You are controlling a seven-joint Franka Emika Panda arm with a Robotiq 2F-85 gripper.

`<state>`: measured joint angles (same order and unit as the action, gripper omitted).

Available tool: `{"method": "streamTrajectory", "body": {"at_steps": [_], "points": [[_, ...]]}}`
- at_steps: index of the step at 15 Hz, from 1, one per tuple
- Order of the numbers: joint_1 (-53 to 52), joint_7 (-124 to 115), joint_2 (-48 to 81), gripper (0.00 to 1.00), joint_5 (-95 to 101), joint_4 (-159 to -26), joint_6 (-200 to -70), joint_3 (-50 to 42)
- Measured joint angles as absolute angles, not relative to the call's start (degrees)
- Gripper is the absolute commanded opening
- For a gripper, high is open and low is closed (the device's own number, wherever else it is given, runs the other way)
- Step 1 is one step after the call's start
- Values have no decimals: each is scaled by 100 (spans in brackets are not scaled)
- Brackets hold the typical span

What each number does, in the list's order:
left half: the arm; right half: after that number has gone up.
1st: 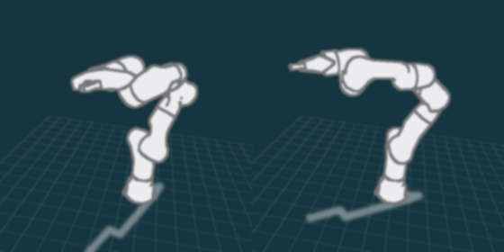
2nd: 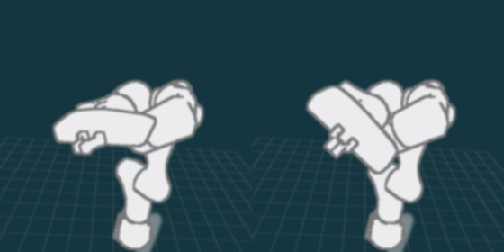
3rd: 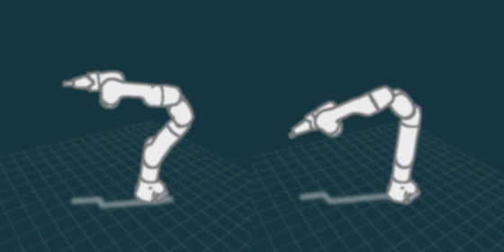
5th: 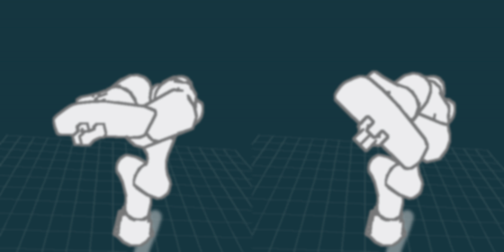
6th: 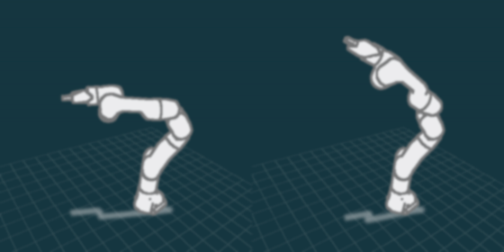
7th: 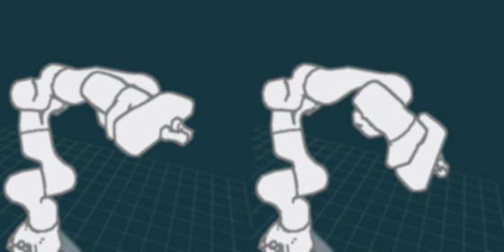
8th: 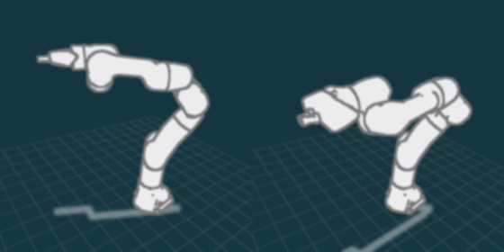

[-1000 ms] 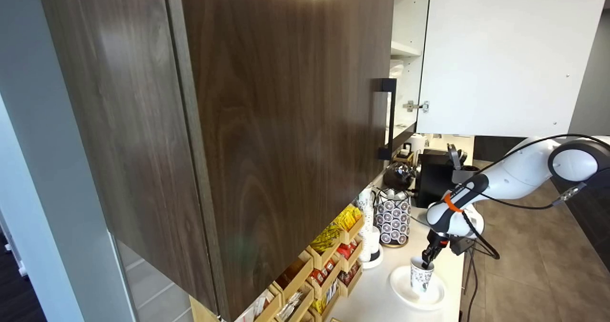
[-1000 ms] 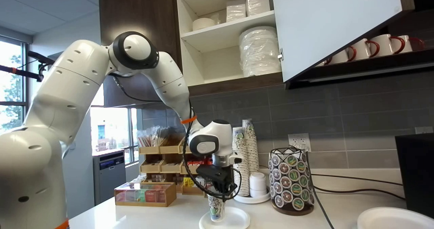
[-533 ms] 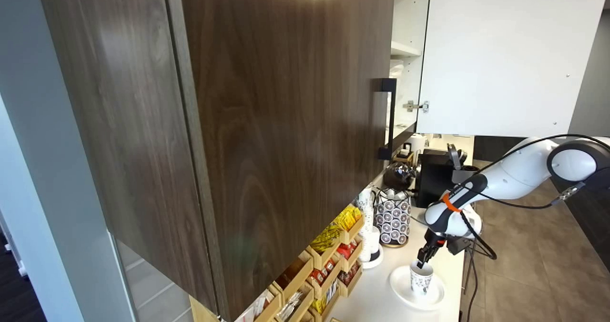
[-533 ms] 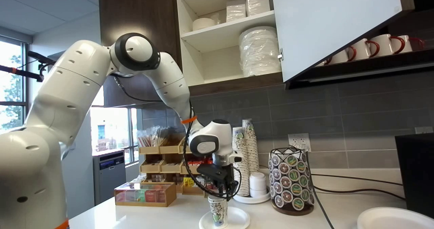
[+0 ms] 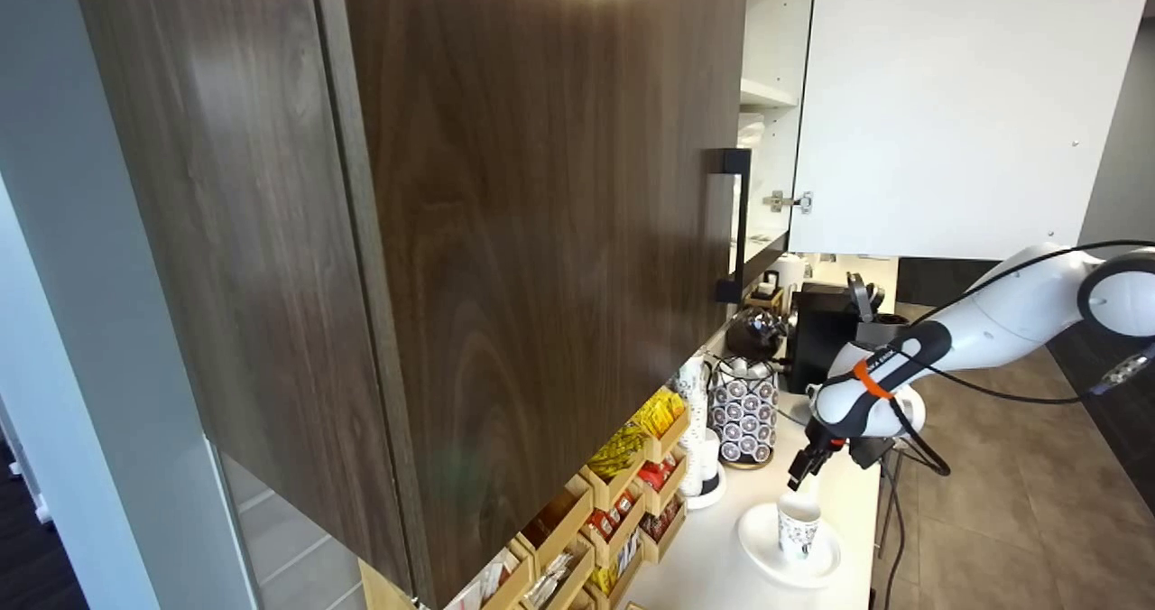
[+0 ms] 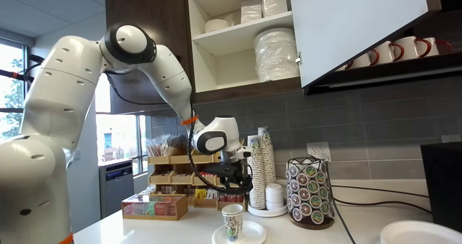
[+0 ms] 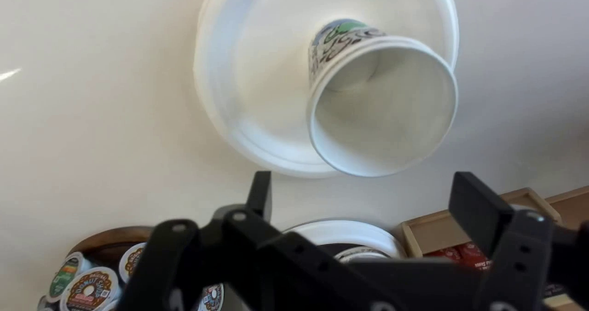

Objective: Stack the paper cups on the bottom shelf of the open top cabinet, pick up the stacked paper cups and put them on the white plate on the kitchen counter

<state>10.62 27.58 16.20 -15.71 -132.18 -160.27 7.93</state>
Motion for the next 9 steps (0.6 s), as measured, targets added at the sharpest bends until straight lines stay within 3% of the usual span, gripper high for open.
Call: {"method": "streamTrajectory", "body": {"at_steps": [9], "points": [[621, 2167, -24, 100, -1031, -13907, -14553, 471]]}}
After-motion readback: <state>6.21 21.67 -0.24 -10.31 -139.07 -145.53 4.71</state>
